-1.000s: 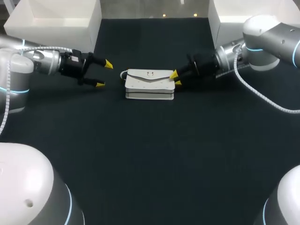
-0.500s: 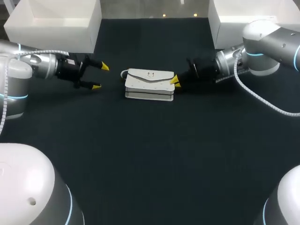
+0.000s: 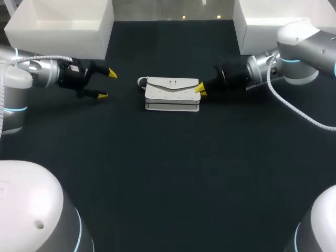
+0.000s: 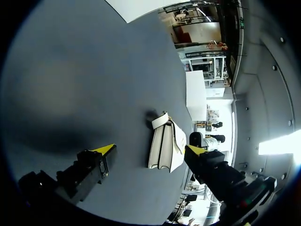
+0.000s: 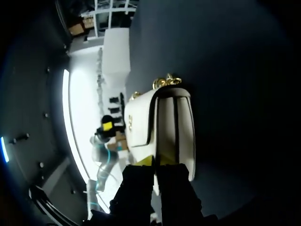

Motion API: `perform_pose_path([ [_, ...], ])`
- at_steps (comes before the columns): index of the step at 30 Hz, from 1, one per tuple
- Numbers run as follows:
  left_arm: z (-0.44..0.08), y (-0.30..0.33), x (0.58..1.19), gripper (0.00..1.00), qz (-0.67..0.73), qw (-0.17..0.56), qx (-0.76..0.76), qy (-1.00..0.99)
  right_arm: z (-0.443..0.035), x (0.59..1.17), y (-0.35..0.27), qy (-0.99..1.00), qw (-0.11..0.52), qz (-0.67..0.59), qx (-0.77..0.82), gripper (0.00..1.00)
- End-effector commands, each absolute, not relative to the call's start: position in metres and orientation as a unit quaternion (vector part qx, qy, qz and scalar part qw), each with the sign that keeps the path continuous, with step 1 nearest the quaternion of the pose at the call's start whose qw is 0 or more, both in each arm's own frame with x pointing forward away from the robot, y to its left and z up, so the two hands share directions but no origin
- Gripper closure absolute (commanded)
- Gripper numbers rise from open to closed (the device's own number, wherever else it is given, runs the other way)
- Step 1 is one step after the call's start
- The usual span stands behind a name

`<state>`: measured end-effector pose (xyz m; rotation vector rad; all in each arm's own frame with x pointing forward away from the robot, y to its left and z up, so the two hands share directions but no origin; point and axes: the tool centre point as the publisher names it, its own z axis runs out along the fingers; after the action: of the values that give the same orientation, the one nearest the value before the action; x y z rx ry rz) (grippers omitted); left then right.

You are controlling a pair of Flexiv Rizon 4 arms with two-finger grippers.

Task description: Pick up the bag, open it, inspect its contents, close it, and place it on the opposite side

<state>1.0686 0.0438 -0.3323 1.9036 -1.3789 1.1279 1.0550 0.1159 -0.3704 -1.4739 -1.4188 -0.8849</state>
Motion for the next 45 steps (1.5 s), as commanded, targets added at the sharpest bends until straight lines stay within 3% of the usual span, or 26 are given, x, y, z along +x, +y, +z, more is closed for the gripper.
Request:
perform_pose_path([
  [1,-0.325,0.051,1.065,0.0,0.409,0.256,0.704,-0.521,-0.365,1.055,0.1,-0.587,0.432,-0.352,-0.587,1.0],
  [19,-0.305,0.093,1.067,0.0,0.316,0.231,0.672,-0.628,-0.371,1.06,0.02,-0.616,0.426,-0.327,-0.575,1.0],
  [23,-0.297,0.102,1.066,0.0,0.262,0.213,0.675,-0.656,-0.371,1.06,0.02,-0.616,0.426,-0.327,-0.575,1.0],
  [39,-0.297,0.102,1.066,0.0,0.262,0.213,0.675,-0.656,-0.371,1.06,0.02,-0.616,0.426,-0.327,-0.575,1.0],
  [45,-0.284,0.118,1.069,0.0,0.239,0.172,0.673,-0.678,-0.371,1.064,-0.005,-0.618,0.412,-0.319,-0.589,1.0],
])
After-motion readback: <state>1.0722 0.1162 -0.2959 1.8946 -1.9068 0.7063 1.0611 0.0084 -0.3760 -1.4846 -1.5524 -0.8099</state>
